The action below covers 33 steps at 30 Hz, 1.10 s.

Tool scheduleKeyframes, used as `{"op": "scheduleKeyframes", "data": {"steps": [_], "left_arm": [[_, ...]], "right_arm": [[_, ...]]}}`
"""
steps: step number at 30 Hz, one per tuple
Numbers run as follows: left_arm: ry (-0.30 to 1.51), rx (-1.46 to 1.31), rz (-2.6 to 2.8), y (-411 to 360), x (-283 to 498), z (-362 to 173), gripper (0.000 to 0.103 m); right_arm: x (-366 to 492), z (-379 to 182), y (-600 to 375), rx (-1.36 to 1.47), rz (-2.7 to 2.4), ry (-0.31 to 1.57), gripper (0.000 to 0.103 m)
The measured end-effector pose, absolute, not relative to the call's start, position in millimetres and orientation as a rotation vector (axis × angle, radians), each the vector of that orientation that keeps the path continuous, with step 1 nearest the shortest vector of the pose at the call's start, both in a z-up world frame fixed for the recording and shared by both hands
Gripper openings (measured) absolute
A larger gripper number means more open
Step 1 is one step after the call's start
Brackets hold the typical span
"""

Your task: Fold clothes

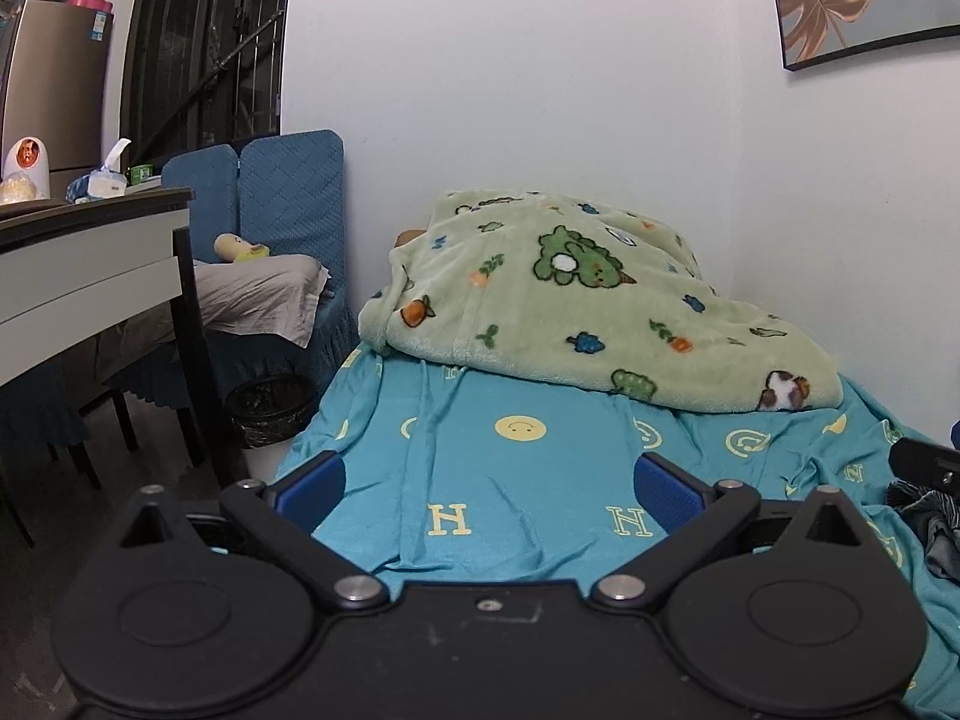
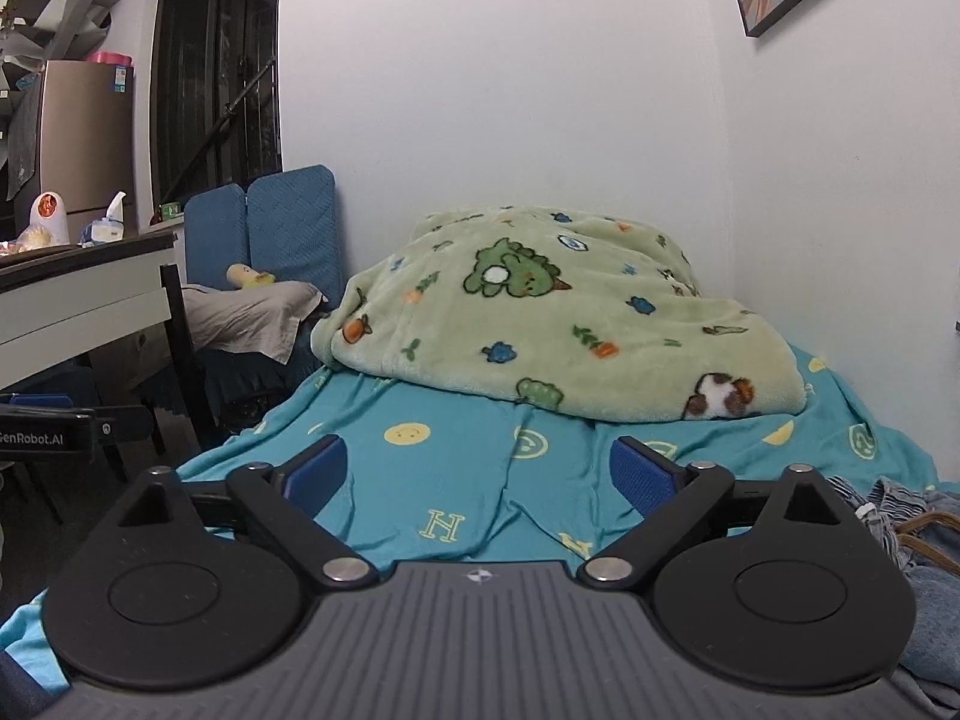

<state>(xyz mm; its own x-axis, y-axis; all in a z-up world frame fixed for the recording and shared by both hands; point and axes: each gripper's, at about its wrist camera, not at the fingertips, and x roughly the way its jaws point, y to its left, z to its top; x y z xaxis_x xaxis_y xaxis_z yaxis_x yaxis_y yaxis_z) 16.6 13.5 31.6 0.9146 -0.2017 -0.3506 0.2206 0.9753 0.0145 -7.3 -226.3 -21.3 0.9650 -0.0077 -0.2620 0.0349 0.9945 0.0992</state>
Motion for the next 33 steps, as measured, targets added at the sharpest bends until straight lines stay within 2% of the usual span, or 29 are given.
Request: {"op": "scheduleKeyframes", "data": {"steps": [33], "left_arm": [[0.373,0.084,-0.237,1,11,19,0.103]], "right_arm": [[-3,-34,-217,0.106,-0.064,0.282,0.1]]}}
